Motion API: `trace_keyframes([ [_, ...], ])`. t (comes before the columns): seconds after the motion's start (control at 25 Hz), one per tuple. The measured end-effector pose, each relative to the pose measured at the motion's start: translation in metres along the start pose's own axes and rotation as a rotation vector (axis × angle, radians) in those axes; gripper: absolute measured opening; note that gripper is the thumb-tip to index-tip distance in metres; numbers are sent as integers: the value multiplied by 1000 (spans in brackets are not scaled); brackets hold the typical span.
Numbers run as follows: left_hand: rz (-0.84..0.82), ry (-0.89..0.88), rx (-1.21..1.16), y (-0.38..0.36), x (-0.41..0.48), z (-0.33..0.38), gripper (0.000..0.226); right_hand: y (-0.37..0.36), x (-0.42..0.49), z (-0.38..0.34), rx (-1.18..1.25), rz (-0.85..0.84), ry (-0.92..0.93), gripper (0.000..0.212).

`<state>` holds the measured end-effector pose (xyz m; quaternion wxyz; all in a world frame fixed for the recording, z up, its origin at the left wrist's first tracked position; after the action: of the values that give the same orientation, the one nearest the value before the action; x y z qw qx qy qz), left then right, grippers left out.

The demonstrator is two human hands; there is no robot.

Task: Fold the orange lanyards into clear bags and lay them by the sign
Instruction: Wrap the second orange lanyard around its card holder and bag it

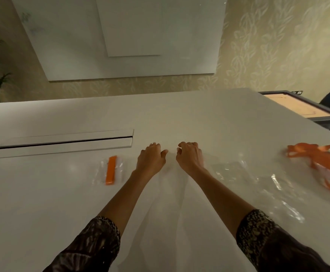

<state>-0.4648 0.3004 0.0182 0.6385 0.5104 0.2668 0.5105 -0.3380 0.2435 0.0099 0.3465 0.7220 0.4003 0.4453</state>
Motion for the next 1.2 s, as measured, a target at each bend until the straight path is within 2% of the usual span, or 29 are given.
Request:
trace_keyframes([
  [0.2,-74,-39,-1,-29,-14,72,47,32,-19,53,-35,-50,49,39],
  [0.44,-115,-64,-17,-59,-28,158,68,74,-45,135,-21,-50,27,40],
  [0.76,-161,-158,-14,-101,-57,282,67,138,-72,252,-48,-2,-31,38],
  [1.2,-195,-282,-38,-133,-83,399,55,206,-110,351,-78,33,-100,34],
])
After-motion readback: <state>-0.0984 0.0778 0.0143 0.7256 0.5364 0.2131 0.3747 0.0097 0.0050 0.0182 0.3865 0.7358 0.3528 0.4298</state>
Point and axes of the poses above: each hand's wrist, its own x-axis towards the middle knuckle, its own y-axis out of the back of the hand, z = x × y, the point moved 7 cm from there along x, towards the middle knuckle, and after that the axes turned 14 degrees about y, right-handed, at the moved point
